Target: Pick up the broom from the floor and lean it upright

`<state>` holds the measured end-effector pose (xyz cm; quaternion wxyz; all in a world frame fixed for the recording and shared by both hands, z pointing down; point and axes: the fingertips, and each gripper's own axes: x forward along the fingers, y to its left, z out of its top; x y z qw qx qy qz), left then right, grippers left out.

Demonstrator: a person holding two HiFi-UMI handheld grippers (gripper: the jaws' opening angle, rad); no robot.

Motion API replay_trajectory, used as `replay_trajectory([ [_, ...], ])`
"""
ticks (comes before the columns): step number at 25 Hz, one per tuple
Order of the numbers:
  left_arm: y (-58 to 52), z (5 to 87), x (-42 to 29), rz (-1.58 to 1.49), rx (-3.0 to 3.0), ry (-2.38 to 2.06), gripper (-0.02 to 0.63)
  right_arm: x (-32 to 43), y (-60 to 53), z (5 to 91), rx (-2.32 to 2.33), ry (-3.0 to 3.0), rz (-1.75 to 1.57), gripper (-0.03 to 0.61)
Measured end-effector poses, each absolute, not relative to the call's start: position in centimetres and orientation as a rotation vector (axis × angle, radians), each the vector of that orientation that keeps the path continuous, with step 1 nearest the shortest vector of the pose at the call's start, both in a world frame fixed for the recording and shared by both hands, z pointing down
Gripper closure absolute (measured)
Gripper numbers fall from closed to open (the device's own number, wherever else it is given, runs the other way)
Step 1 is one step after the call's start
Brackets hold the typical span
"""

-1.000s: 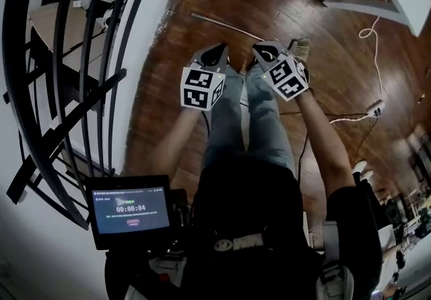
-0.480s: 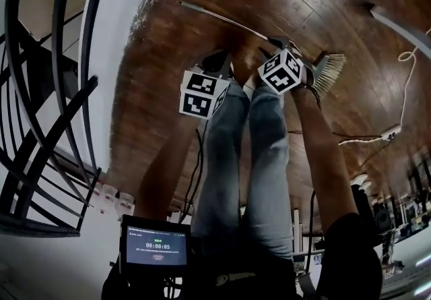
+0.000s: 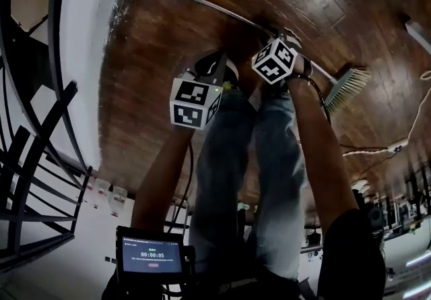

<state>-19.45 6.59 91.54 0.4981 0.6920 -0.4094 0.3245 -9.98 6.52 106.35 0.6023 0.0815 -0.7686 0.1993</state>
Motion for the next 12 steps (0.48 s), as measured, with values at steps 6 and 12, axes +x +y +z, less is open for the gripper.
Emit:
replay_trajectory([
  [6, 5.7, 88.7, -19.4, 0.742, 1.667, -1.027, 0.598, -8.3, 6.6, 105.2, 0.185, -1.717, 0.423, 0.417],
  [12, 5.1, 92.4, -19.8, 0.748, 1.666, -1.044, 0.598, -9.1, 6.4, 109.0, 0.201, -1.712, 0.436, 0.5],
])
